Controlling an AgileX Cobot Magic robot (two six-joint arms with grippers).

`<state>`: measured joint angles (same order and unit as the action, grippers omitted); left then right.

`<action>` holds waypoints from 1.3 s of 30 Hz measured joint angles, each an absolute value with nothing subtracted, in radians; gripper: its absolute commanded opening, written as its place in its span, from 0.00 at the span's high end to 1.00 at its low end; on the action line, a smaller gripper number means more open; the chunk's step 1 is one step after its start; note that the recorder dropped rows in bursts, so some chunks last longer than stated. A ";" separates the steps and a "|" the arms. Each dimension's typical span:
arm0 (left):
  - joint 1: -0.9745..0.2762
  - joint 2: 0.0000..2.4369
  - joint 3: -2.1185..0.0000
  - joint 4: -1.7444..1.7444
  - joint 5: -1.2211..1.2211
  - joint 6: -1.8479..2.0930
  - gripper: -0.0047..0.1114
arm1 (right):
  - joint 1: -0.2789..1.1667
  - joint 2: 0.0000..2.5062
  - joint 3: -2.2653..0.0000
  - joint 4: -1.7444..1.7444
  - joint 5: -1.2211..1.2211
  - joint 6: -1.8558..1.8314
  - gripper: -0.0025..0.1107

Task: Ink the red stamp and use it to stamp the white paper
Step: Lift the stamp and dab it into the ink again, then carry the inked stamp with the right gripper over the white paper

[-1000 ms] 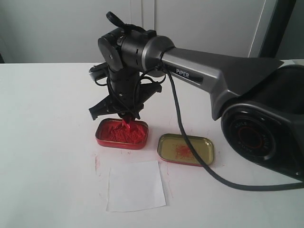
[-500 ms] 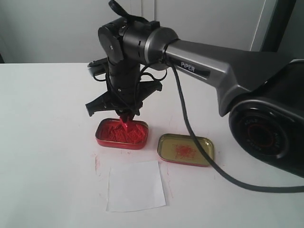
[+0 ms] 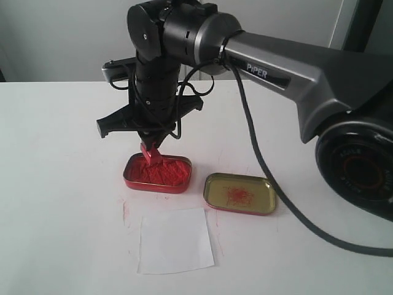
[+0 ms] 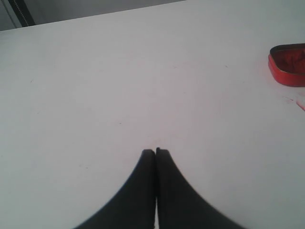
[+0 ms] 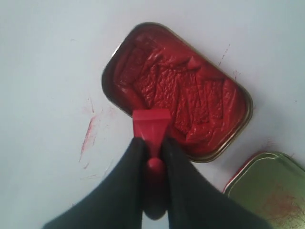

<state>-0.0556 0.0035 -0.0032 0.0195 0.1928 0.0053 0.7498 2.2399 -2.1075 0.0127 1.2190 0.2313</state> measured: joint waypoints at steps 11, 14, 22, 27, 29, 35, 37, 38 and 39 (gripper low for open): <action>-0.056 0.003 -0.003 0.020 0.193 0.005 0.96 | 0.777 2.240 -2.107 0.051 1.219 0.224 0.98; -0.056 0.003 -0.003 0.020 0.193 0.005 0.96 | 0.777 2.230 -2.090 0.066 1.219 0.220 0.98; -0.056 0.003 -0.003 0.020 0.193 0.005 0.96 | 0.777 2.139 -1.926 0.052 1.219 0.203 0.98; -0.056 0.003 -0.003 0.020 0.193 0.005 0.96 | 0.777 2.057 -1.824 0.050 1.219 0.197 0.98; -0.056 0.003 -0.003 0.020 0.193 0.005 0.96 | 0.777 2.023 -1.779 0.047 1.211 0.197 0.98; -0.056 0.003 -0.003 0.020 0.193 0.005 0.96 | 0.777 1.946 -1.653 0.048 1.155 0.195 0.98; -0.056 0.003 -0.003 0.020 0.193 0.005 0.96 | 0.777 1.925 -1.609 0.048 1.131 0.195 0.98; -0.056 0.003 -0.003 0.020 0.193 0.005 0.96 | 0.777 1.916 -1.587 0.048 1.118 0.195 0.98; -0.056 0.003 -0.003 0.020 0.193 0.005 0.96 | 0.777 1.907 -1.570 0.048 1.109 0.195 0.98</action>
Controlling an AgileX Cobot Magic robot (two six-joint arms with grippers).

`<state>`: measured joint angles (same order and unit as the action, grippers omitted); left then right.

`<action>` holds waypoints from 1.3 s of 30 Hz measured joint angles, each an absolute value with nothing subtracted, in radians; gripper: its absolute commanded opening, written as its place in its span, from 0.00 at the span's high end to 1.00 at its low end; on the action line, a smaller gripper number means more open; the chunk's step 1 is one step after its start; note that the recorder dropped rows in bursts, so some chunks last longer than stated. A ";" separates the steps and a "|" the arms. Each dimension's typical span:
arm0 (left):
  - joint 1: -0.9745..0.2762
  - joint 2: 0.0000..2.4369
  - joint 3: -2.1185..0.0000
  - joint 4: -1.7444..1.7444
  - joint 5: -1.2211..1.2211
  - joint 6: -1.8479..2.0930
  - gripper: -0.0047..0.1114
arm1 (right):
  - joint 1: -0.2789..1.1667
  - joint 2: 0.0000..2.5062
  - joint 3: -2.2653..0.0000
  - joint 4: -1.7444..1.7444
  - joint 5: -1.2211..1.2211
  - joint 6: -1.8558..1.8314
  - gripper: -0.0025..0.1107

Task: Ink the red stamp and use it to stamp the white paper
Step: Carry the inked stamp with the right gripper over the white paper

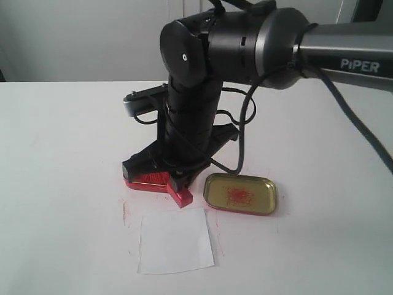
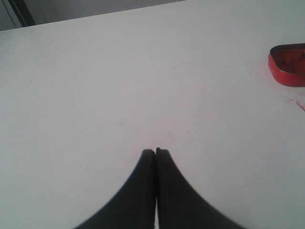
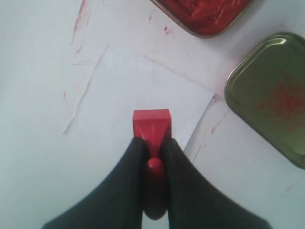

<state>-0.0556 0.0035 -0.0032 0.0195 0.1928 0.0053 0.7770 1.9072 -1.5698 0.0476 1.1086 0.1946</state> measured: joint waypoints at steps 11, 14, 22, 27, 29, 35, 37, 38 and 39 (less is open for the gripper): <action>-0.056 0.003 -0.003 0.020 0.193 0.005 0.96 | 0.777 1.837 -1.402 0.048 1.036 0.195 0.98; -0.056 0.003 -0.003 0.020 0.193 0.005 0.96 | 0.780 1.818 -1.361 0.050 1.013 0.195 0.98; -0.056 0.003 -0.003 0.020 0.193 0.005 0.96 | 0.835 1.810 -1.294 0.043 0.955 0.198 0.98; -0.056 0.003 -0.003 0.020 0.193 0.005 0.96 | 0.880 1.809 -1.293 -0.033 0.932 0.271 0.98; -0.056 0.003 -0.003 0.020 0.193 0.005 0.96 | 0.891 1.809 -1.293 -0.057 0.930 0.296 0.98; -0.056 0.003 -0.003 0.020 0.193 0.005 0.96 | 0.895 1.825 -1.293 -0.068 0.908 0.314 0.98; -0.056 0.003 -0.003 0.020 0.193 0.005 0.96 | 0.897 1.844 -1.303 -0.068 0.905 0.314 0.98; -0.056 0.003 -0.003 0.020 0.193 0.005 0.96 | 0.897 1.853 -1.309 -0.068 0.905 0.314 0.98; -0.056 0.003 -0.003 0.020 0.193 0.005 0.96 | 0.897 1.861 -1.317 -0.068 0.905 0.314 0.98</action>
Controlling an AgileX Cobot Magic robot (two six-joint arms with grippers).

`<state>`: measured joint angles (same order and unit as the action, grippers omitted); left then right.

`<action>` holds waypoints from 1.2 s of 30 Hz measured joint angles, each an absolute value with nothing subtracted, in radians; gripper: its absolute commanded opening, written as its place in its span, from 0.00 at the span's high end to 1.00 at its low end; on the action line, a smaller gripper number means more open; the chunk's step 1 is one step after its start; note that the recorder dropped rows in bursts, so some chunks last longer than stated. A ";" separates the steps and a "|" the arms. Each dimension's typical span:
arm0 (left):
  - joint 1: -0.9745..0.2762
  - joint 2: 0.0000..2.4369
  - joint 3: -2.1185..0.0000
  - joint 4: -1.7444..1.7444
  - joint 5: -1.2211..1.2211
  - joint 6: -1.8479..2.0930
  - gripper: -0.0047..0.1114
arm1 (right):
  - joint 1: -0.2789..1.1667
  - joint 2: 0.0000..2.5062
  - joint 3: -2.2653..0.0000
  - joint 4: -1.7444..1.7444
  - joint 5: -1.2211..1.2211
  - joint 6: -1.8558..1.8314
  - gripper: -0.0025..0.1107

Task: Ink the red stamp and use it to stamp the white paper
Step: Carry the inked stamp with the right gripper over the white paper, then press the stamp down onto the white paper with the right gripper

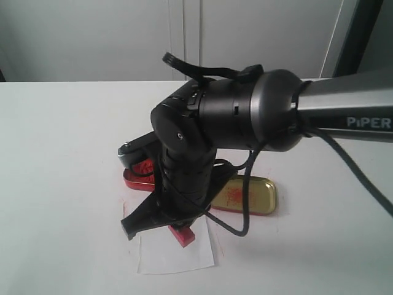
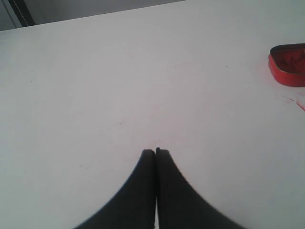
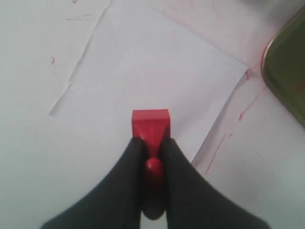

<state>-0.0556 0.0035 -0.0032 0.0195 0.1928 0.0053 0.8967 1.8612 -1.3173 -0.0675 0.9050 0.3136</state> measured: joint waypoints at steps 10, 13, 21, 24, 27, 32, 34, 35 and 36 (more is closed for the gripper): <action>-0.056 0.003 -0.003 0.020 0.193 0.005 0.96 | 0.898 1.922 -1.362 -0.068 0.893 0.337 0.98; -0.056 0.003 -0.003 0.020 0.193 0.005 0.96 | 0.898 1.932 -1.362 -0.068 0.868 0.347 0.98; -0.056 0.003 -0.003 0.020 0.193 0.005 0.96 | 0.898 1.942 -1.362 -0.069 0.845 0.360 0.98; -0.056 0.003 -0.003 0.020 0.193 0.005 0.96 | 0.898 1.952 -1.362 -0.071 0.843 0.360 0.98; -0.056 0.003 -0.003 0.020 0.193 0.005 0.96 | 0.898 1.958 -1.362 -0.071 0.839 0.360 0.98; -0.056 0.003 -0.003 0.020 0.193 0.005 0.96 | 0.898 1.962 -1.362 -0.072 0.827 0.360 0.98; -0.056 0.003 -0.003 0.020 0.193 0.005 0.96 | 0.898 1.962 -1.362 -0.072 0.827 0.360 0.98; -0.056 0.003 -0.003 0.020 0.193 0.005 0.96 | 0.898 1.962 -1.362 -0.072 0.827 0.357 0.98; -0.056 0.003 -0.003 0.020 0.193 0.005 0.96 | 0.898 1.962 -1.362 -0.056 0.827 0.347 0.98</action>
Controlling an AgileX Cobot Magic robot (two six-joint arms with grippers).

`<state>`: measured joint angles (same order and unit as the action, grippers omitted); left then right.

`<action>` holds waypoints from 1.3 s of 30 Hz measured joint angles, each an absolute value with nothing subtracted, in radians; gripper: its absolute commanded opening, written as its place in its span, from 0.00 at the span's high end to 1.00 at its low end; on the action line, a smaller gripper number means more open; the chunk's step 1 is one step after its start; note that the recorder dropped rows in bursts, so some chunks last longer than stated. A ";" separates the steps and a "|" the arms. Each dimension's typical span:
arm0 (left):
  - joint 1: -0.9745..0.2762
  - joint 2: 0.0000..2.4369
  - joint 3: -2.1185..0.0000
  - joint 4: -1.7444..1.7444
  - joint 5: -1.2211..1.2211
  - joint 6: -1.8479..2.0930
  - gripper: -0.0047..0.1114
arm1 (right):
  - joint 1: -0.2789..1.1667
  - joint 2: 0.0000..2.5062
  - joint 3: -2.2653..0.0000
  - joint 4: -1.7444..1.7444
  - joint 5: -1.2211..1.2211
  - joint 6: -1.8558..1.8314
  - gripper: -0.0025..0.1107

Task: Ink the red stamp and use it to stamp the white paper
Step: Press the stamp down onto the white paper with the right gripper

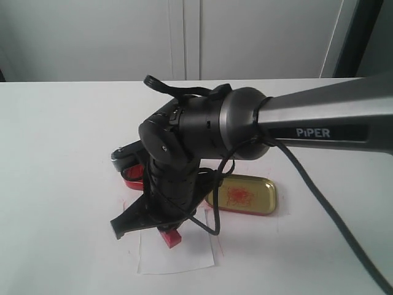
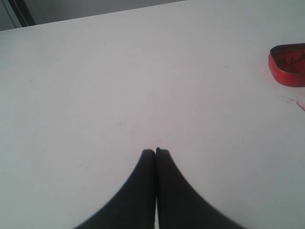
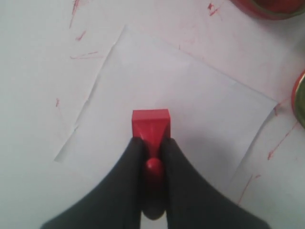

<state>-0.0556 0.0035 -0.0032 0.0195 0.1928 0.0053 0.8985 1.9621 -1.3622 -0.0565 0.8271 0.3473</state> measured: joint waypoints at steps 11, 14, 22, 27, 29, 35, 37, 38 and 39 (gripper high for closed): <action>-0.056 0.003 -0.003 0.020 0.193 0.005 0.96 | 0.872 1.962 -1.362 0.005 0.827 0.296 0.98; -0.056 0.003 -0.003 0.020 0.193 0.005 0.96 | 0.872 1.964 -1.354 0.000 0.817 0.296 0.98; -0.056 0.003 -0.003 0.020 0.193 0.005 0.96 | 0.872 1.976 -1.354 0.000 0.808 0.296 0.98; -0.056 0.003 -0.003 0.020 0.193 0.005 0.96 | 0.870 2.010 -1.354 0.000 0.803 0.296 0.98; -0.056 0.003 -0.003 0.020 0.193 0.005 0.96 | 0.870 2.020 -1.357 0.000 0.806 0.294 0.98; -0.056 0.003 -0.003 0.020 0.193 0.005 0.96 | 0.870 2.054 -1.374 0.000 0.833 0.294 0.98; -0.056 0.003 -0.003 0.020 0.193 0.005 0.96 | 0.870 2.054 -1.375 0.000 0.834 0.294 0.98; -0.056 0.003 -0.003 0.020 0.193 0.005 0.96 | 0.870 2.056 -1.375 0.000 0.835 0.294 0.98; -0.056 0.003 -0.003 0.020 0.193 0.005 0.96 | 0.870 2.060 -1.378 0.005 0.837 0.294 0.98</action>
